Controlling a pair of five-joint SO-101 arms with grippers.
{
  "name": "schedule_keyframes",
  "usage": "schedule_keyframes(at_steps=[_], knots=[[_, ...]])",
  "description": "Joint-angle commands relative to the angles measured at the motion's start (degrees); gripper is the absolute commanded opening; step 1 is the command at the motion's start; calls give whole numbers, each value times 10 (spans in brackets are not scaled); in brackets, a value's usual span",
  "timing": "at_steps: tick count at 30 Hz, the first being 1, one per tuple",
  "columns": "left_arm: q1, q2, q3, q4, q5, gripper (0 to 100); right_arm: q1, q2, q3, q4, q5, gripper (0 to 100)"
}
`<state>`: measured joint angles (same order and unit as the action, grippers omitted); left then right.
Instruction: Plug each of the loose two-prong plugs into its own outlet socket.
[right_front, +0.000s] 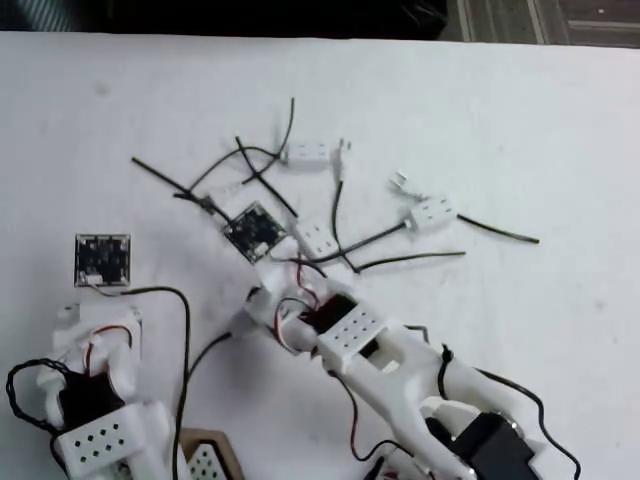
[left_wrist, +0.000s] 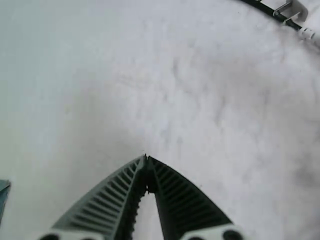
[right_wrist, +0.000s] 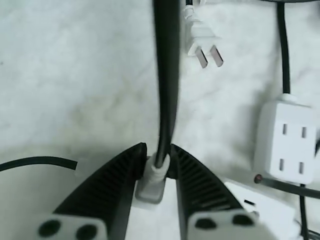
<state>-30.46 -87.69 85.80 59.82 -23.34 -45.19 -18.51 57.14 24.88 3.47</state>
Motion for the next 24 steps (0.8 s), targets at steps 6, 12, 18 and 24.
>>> schedule_keyframes(at_steps=[6, 12, 18, 24], knots=[[7, -3, -17, -10, 4, 27, 7, -18, -6, 35, -11, 90], [7, -3, -17, -10, 4, 27, 7, -23, -7, 44, -11, 87], [7, -3, -17, -10, 4, 27, 7, -24, -10, 44, -11, 88], [7, -3, -17, -10, 4, 27, 8, -24, -33, 64, -29, 128]])
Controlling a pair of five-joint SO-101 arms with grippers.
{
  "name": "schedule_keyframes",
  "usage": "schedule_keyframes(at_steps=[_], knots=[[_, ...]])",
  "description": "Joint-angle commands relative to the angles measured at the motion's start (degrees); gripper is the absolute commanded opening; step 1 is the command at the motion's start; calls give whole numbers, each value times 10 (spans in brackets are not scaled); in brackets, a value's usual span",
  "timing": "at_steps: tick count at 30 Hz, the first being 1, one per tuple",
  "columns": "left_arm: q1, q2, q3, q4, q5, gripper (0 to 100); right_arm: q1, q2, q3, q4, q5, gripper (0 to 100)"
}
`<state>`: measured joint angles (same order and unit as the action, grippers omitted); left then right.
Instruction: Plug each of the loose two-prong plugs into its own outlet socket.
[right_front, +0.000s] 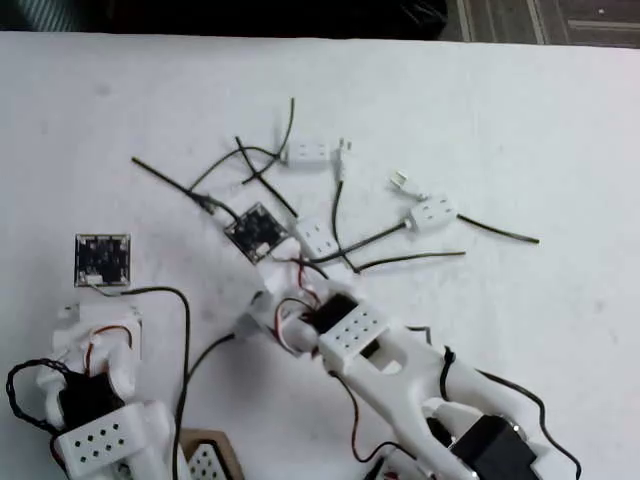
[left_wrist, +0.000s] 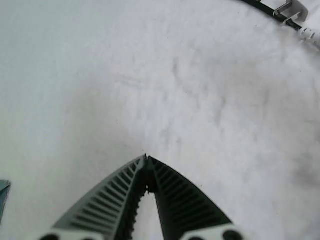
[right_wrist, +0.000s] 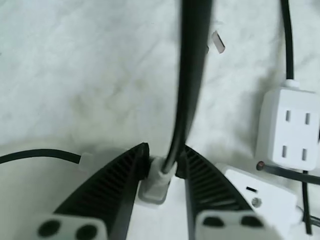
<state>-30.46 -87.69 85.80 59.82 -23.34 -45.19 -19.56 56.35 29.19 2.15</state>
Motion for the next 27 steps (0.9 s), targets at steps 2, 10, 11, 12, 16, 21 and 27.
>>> schedule_keyframes(at_steps=[2, 10, 11, 12, 16, 21, 27], knots=[[7, -3, -17, -10, 4, 27, 8, -14, -38, 47, -23, 151], [7, -3, -17, -10, 4, 27, 8, -14, -48, 65, -26, 152], [7, -3, -17, -10, 4, 27, 8, -14, -48, 65, -26, 152], [7, -3, -17, -10, 4, 27, 8, -14, -48, 65, -26, 152], [7, -3, -17, -10, 4, 27, 7, -14, -60, 66, -27, 152], [7, -3, -17, -10, 4, 27, 7, -14, -63, 67, -27, 152], [7, -3, -17, -10, 4, 27, 7, -14, -63, 67, -27, 152]])
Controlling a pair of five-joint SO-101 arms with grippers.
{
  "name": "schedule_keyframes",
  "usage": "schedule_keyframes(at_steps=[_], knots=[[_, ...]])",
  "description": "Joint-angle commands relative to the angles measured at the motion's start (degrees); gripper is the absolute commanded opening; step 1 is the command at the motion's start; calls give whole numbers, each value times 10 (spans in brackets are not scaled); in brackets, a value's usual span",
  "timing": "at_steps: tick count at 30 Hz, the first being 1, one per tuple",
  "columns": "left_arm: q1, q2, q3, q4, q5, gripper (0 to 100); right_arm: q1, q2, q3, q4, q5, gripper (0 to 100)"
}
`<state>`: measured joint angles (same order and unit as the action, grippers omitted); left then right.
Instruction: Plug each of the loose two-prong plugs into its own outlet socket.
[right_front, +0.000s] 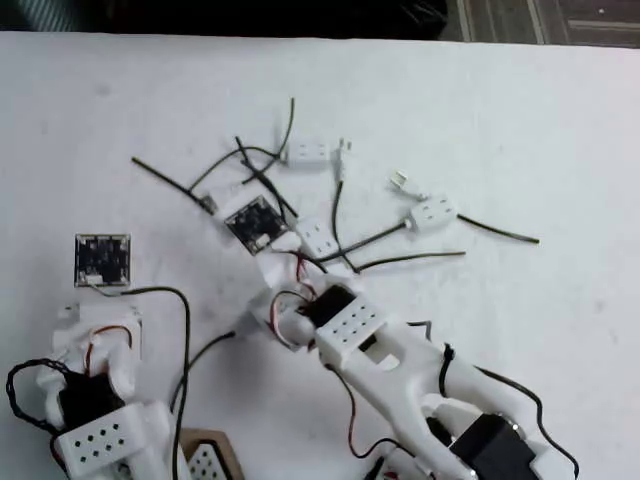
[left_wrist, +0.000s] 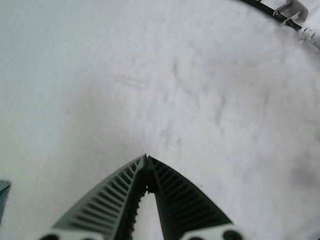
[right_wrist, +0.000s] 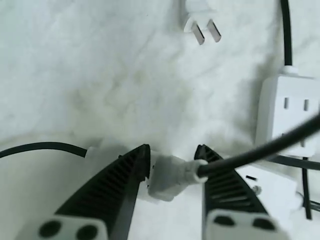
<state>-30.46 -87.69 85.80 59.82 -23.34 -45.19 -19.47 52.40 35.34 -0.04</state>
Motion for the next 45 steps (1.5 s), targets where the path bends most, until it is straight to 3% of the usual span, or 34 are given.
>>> schedule_keyframes(at_steps=[1, 9, 18, 28, 45], knots=[[7, -3, -17, -10, 4, 27, 7, -15, -24, 7, -5, 152], [12, -3, -17, -10, 4, 27, 6, -81, -29, 70, -5, 155], [24, -3, -16, -10, 3, 27, 7, -95, -27, 70, -5, 151], [24, -3, -16, -9, 3, 27, 7, -95, -28, 69, -1, 19], [24, -3, -16, -9, 3, 27, 8, -100, 24, 84, 1, 18]])
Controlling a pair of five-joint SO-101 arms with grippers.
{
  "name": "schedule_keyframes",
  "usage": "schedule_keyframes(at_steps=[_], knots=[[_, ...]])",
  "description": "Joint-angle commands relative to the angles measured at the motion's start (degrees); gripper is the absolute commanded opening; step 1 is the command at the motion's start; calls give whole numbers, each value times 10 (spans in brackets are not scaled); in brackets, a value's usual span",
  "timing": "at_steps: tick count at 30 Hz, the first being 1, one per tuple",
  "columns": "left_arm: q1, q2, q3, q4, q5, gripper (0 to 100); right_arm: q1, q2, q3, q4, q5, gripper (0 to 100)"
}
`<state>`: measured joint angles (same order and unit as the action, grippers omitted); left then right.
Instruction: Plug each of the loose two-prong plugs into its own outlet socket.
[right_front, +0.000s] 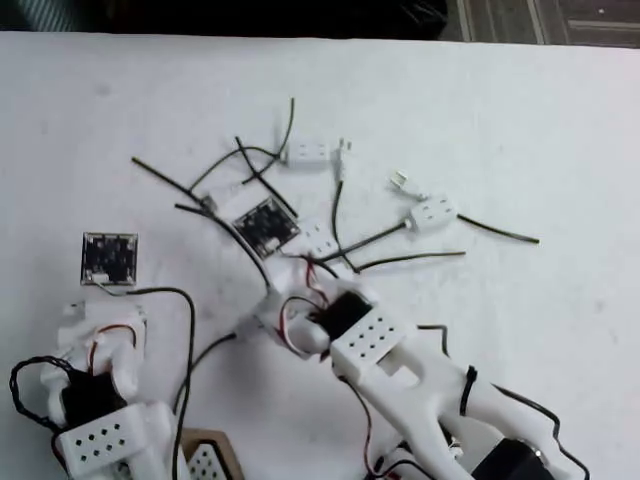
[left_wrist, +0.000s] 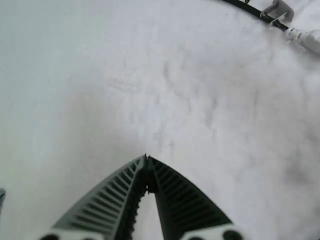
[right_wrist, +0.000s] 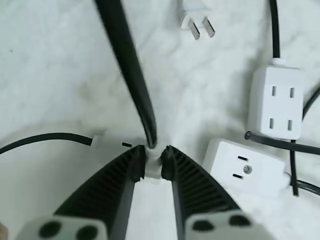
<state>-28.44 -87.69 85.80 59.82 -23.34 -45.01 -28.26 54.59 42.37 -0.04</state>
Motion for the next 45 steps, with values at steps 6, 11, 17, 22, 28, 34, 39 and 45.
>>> schedule_keyframes(at_steps=[6, 11, 17, 22, 28, 34, 39, 45], knots=[[4, -3, -16, -9, 3, 27, 17, -13, 4, 28, 0, 18], [4, -3, -16, -10, 3, 27, 29, -13, 1, 44, -7, 17], [4, -3, -16, -10, 3, 27, 28, -7, -24, 73, -61, 17], [4, -3, -16, -10, 3, 27, 2, -8, -31, 87, -95, 17], [4, -3, -16, -10, 3, 27, 1, -7, -44, 94, -136, 17], [4, -3, -16, -10, 3, 27, 0, -7, -53, 101, -142, 17], [4, -3, -16, -10, 3, 27, -2, -6, -40, 102, -118, 17], [4, -3, -16, -10, 3, 27, -31, -7, -12, 101, -82, 17]])
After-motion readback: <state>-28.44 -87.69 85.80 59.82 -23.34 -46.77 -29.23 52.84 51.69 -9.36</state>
